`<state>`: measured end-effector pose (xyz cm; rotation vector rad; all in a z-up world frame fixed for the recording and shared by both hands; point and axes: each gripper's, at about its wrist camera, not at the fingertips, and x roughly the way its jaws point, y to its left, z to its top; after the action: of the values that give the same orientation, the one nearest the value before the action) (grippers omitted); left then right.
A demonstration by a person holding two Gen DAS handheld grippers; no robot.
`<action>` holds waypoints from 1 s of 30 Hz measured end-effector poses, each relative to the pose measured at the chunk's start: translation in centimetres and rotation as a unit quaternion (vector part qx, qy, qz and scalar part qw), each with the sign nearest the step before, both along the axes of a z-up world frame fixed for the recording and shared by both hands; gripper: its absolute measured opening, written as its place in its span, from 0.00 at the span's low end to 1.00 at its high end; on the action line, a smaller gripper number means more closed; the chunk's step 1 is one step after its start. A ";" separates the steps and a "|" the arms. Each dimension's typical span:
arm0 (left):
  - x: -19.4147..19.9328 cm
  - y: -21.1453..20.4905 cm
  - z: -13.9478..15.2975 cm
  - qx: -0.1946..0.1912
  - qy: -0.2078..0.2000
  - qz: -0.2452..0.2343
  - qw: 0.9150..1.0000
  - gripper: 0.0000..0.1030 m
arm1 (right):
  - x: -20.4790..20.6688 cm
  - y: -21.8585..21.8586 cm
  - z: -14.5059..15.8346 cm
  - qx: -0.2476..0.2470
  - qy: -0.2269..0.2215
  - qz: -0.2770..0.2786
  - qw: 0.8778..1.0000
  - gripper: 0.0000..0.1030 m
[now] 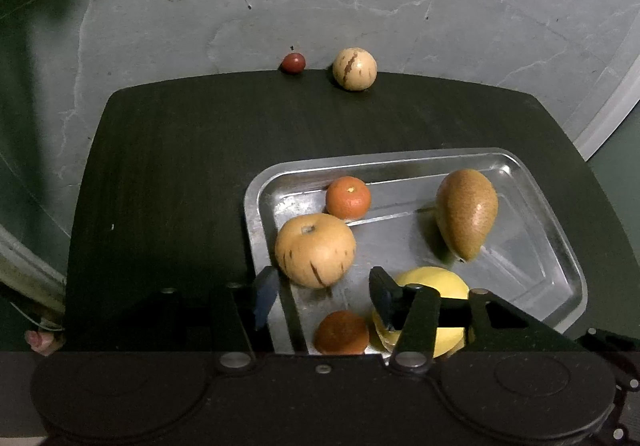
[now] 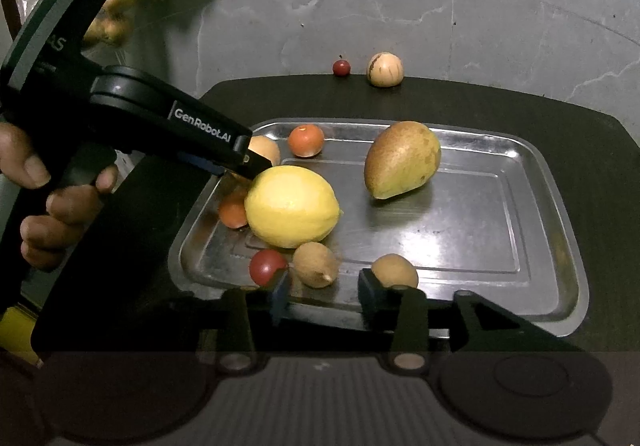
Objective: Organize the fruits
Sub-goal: 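Lower both fruits into the tray and open both tools, then lift both open tools and move them past the tray toward the remaining fruits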
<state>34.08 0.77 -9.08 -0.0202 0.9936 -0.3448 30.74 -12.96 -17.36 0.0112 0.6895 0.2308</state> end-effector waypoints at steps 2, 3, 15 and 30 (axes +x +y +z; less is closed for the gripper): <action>-0.2 0.3 0.3 -0.004 -0.002 -0.001 1.000 0.59 | -0.2 0.1 0.1 -0.001 -0.001 0.000 1.000 0.53; -0.3 0.5 0.5 -0.006 -0.003 -0.001 1.000 0.62 | -0.2 0.1 0.2 -0.001 -0.001 0.000 1.000 0.54; -3.0 4.2 0.9 0.005 0.008 -0.003 1.000 0.94 | -1.3 0.1 1.4 -0.008 0.016 -0.002 1.000 0.91; -4.4 8.4 0.3 0.032 0.046 0.066 0.996 0.99 | 0.1 1.2 2.0 -0.037 0.049 0.016 0.998 1.00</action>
<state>29.72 9.14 -8.73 -0.0443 1.0881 -0.1919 30.89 -11.73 -15.32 -0.0592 0.7956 0.2362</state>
